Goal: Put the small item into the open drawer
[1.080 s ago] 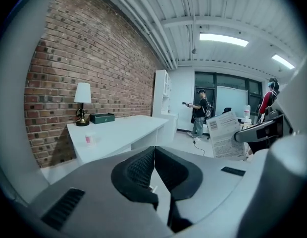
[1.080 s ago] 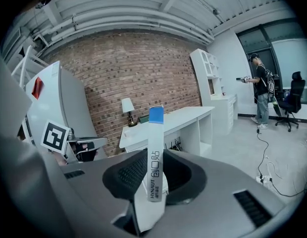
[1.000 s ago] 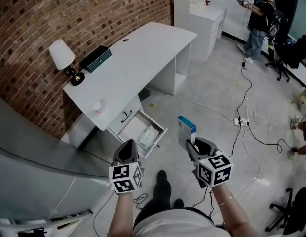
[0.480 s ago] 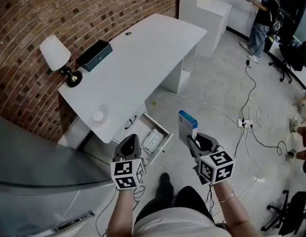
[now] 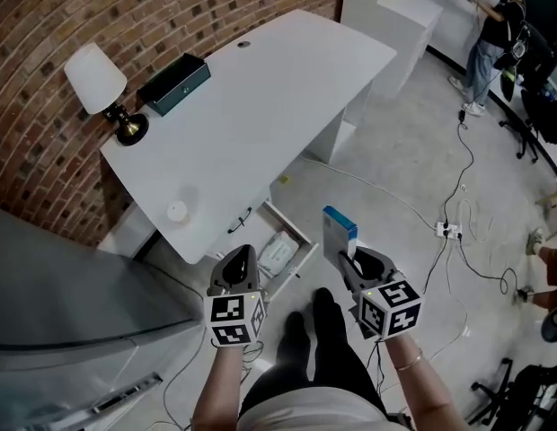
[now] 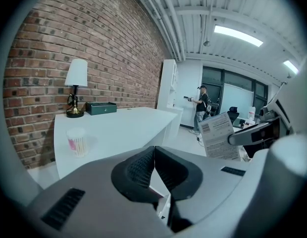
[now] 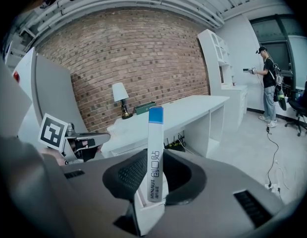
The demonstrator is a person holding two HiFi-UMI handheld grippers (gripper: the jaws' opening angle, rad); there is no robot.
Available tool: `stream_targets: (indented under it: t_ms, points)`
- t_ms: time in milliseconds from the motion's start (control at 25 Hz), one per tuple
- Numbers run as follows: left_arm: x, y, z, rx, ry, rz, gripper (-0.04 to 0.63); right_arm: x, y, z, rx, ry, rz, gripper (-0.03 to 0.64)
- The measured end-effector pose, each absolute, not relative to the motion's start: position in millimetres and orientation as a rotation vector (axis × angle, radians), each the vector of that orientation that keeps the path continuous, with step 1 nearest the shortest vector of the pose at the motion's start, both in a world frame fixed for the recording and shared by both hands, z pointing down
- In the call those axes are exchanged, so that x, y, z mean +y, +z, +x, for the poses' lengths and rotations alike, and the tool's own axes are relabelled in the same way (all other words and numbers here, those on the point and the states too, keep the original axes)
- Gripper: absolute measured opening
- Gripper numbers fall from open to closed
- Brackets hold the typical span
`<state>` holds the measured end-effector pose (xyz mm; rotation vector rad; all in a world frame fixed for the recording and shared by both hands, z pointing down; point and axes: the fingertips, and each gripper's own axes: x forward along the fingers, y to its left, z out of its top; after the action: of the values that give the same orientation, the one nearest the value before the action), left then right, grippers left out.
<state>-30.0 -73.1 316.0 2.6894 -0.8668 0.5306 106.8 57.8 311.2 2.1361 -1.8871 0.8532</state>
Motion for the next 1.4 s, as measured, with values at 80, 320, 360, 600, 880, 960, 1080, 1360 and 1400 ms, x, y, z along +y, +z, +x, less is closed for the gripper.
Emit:
stream_targets:
  t_ms: [80,320,360,600,880,960,1080,1360,1400]
  points:
    - [-80.3,324.4,-26.7,-0.877,0.537,2.676,0.021,46.1,322.0,109.6,-1.895,0.859,2.109,0.1]
    - [-93.2,348.4,-13.6,-0.936,0.557,2.629,0.021,22.4,354.1,120.1,-1.916,0.87,2.006,0.1]
    - [-94.3,352.8,-12.1,-0.941,0.559,2.621,0.021,19.5,360.0,121.4,-1.918,0.873,1.991,0.1]
    - [-105.2,382.2,-11.4,-1.002,0.581,2.571,0.021,-4.8,401.3,127.0,-1.934,0.893,1.886,0.1]
    - [-118.5,418.2,-12.7,-1.101,0.607,2.467,0.021,-37.7,450.6,138.1,-1.956,0.938,1.735,0.1]
    - [-122.0,429.6,-14.1,-1.131,0.606,2.437,0.021,-47.5,467.3,141.3,-1.957,0.943,1.695,0.099]
    - [-128.2,448.6,-19.2,-1.171,0.605,2.386,0.021,-63.1,494.5,142.3,-1.953,0.953,1.641,0.1]
    - [-134.1,494.8,-33.2,-1.255,0.608,2.281,0.021,-89.8,557.9,134.9,-1.949,0.978,1.527,0.099]
    - [-134.9,501.0,-35.0,-1.265,0.61,2.271,0.021,-92.5,567.2,133.9,-1.947,0.983,1.512,0.099]
